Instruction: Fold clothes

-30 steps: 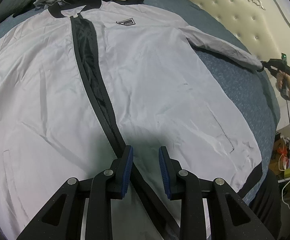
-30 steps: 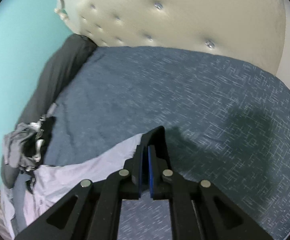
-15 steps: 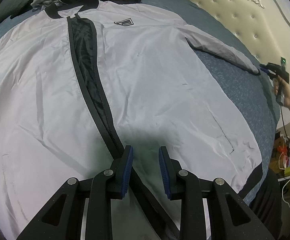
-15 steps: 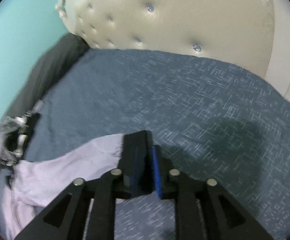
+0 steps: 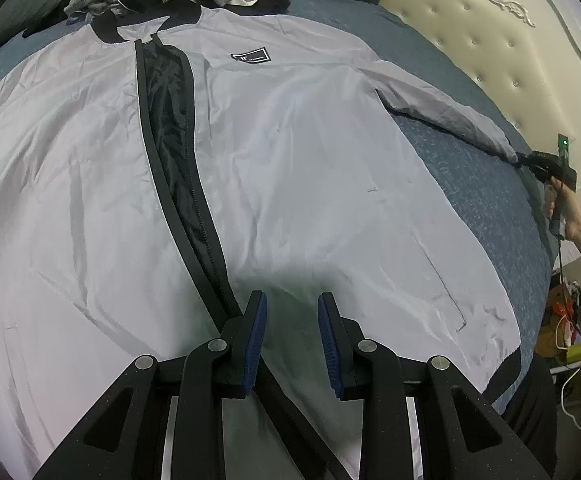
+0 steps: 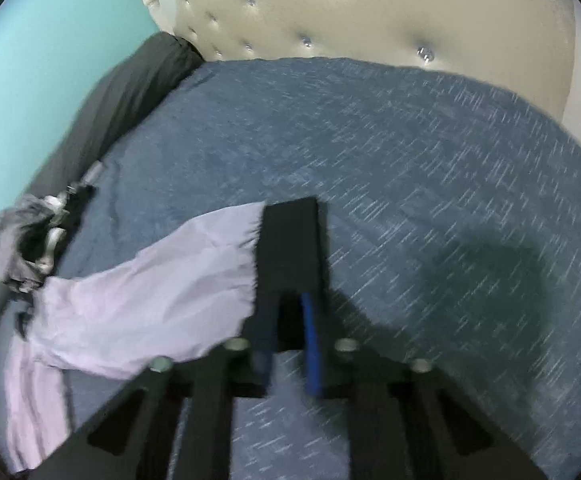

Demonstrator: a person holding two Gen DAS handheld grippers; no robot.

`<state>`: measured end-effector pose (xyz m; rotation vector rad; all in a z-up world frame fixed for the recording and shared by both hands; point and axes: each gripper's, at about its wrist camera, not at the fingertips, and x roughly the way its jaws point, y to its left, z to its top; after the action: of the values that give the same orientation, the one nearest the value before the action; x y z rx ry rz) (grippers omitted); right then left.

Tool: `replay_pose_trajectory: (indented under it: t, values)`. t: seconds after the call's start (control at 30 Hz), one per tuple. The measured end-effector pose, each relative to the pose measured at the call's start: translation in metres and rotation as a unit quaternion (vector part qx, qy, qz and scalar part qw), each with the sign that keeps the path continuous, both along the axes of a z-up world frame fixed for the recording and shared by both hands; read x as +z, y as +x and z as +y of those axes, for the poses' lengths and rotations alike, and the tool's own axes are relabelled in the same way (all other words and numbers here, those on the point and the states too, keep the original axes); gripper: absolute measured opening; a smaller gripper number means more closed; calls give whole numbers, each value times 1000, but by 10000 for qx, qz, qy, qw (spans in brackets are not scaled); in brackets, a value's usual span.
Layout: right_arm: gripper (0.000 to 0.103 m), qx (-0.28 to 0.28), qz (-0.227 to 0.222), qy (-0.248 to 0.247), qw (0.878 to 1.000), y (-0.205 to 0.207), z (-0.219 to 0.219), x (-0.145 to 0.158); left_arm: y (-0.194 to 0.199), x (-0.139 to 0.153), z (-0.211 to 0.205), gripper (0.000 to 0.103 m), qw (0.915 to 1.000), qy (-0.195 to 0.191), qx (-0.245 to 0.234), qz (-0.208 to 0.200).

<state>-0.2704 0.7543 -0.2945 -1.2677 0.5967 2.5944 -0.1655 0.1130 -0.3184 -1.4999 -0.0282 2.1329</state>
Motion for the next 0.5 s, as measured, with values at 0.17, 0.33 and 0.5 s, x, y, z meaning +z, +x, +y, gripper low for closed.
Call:
replay_pose_trajectory:
  t: [0.17, 0.33, 0.5]
  values:
    - [1, -310, 7, 404, 9987, -10, 8, 15, 2, -2, -1, 29, 10000, 18, -25, -25]
    - [2, 707, 608, 296, 9952, -10, -44, 46, -5, -5, -9, 29, 9999, 85, 99, -31]
    - [14, 2102, 383, -171, 9768, -31, -133, 49, -21, -3, -20, 29, 9989, 212, 421, 38]
